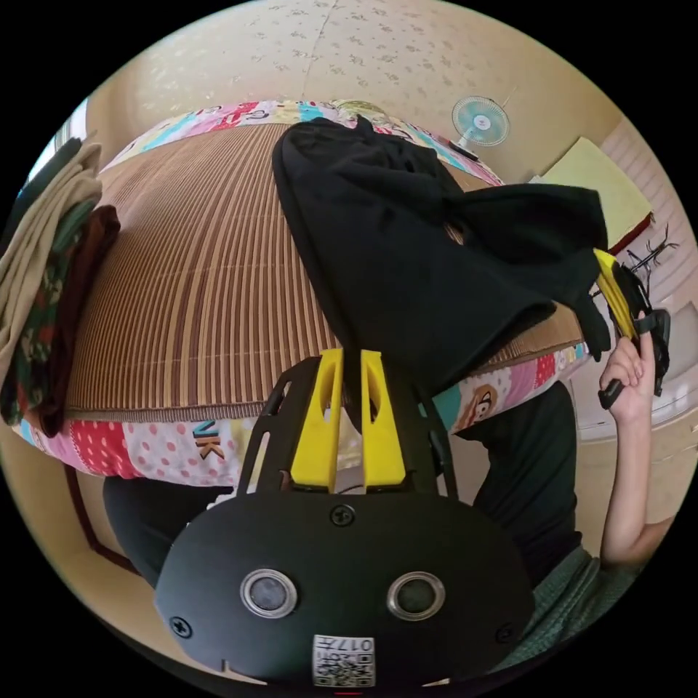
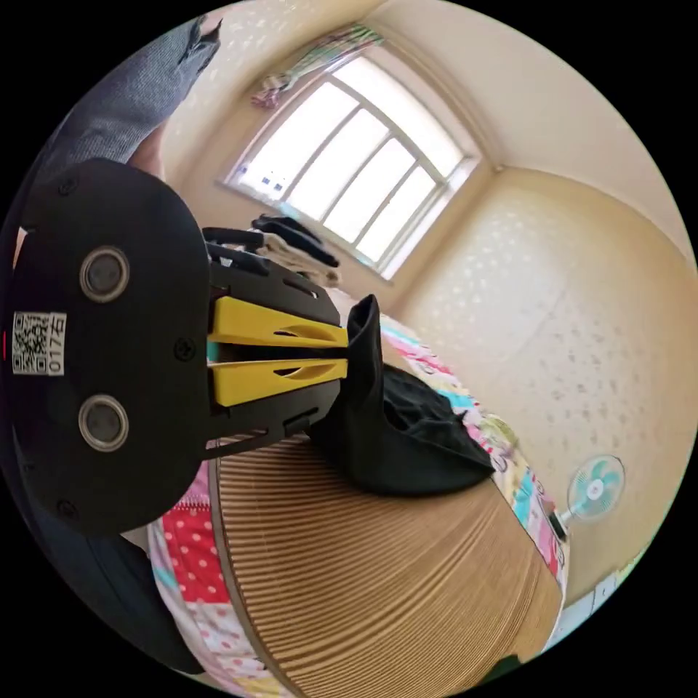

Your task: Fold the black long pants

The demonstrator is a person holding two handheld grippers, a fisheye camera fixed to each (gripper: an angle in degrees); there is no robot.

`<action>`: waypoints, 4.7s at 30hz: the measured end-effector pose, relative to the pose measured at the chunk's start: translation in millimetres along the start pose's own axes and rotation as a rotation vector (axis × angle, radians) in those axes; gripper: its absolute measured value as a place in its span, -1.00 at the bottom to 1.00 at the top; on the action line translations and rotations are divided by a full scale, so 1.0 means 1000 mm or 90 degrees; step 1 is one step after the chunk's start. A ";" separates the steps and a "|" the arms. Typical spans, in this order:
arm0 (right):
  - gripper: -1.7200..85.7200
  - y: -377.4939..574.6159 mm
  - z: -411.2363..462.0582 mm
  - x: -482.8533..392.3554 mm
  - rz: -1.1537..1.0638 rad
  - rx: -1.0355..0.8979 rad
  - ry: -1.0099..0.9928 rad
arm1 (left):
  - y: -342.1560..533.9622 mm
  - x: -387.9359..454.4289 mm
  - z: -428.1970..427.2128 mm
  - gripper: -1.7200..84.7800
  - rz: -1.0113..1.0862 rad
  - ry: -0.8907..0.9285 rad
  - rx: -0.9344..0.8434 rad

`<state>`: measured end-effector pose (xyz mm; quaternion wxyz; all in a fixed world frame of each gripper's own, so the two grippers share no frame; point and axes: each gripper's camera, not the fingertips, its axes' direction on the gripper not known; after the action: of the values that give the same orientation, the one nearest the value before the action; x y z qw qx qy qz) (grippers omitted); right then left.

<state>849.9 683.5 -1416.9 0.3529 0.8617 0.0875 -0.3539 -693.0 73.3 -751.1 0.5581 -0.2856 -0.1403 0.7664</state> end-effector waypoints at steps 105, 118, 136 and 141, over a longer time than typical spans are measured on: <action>-0.84 0.095 0.008 -0.042 -0.213 -0.336 -0.070 | -0.107 0.035 0.057 -0.88 0.098 0.405 -0.147; -0.60 -0.214 0.188 0.132 -0.049 -0.367 0.214 | -0.098 0.030 0.066 -0.91 0.154 0.509 -0.102; -0.91 -0.256 0.405 -0.049 -0.379 -0.054 0.516 | -0.053 -0.044 -0.004 -0.96 0.183 0.607 0.048; -0.92 -0.219 0.477 -0.093 -0.429 -0.165 0.317 | -0.020 -0.083 -0.012 -0.96 0.109 0.452 -0.009</action>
<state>432.2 533.9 -1712.6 0.2908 0.7928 0.4897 -0.2169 -653.0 1.0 -726.3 0.5040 -0.5485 0.0815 0.6622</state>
